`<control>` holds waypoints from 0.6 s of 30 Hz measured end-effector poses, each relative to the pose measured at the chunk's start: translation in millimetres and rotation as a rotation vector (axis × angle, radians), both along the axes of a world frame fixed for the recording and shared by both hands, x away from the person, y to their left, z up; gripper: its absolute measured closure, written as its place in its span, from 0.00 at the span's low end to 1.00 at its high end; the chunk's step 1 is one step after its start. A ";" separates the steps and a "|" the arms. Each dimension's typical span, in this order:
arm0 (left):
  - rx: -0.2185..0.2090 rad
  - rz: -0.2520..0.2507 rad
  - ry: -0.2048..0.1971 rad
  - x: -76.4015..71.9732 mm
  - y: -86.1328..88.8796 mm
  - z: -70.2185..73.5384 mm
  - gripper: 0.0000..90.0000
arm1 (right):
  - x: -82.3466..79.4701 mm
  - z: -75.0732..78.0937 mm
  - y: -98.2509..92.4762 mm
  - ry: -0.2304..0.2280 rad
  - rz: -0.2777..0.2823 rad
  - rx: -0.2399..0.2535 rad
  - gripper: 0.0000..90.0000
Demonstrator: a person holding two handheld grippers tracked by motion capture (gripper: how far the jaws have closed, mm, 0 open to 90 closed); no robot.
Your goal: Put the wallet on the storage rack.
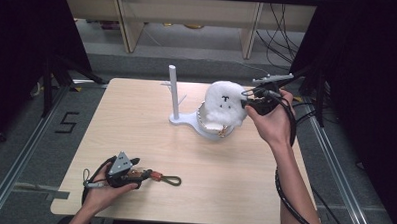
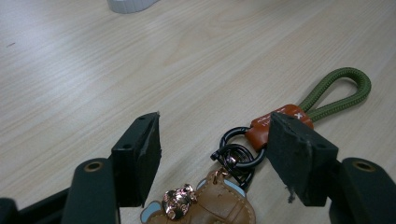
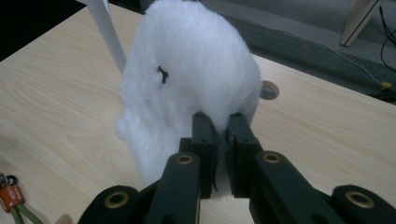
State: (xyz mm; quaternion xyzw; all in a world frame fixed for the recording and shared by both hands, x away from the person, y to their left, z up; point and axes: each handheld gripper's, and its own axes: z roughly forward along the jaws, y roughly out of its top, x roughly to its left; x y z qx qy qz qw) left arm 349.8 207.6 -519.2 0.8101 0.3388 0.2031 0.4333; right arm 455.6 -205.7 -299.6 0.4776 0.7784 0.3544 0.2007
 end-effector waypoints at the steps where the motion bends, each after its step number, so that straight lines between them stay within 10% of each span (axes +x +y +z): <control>1: -0.003 -0.004 0.001 0.4 0.2 -0.2 0.38 | 1.0 0.4 0.9 -0.003 -0.003 0.004 0.94; 18: -0.005 -0.001 0.005 0.2 0.8 -1.0 0.38 | 33.4 -7.4 11.1 -0.020 -0.022 0.028 0.94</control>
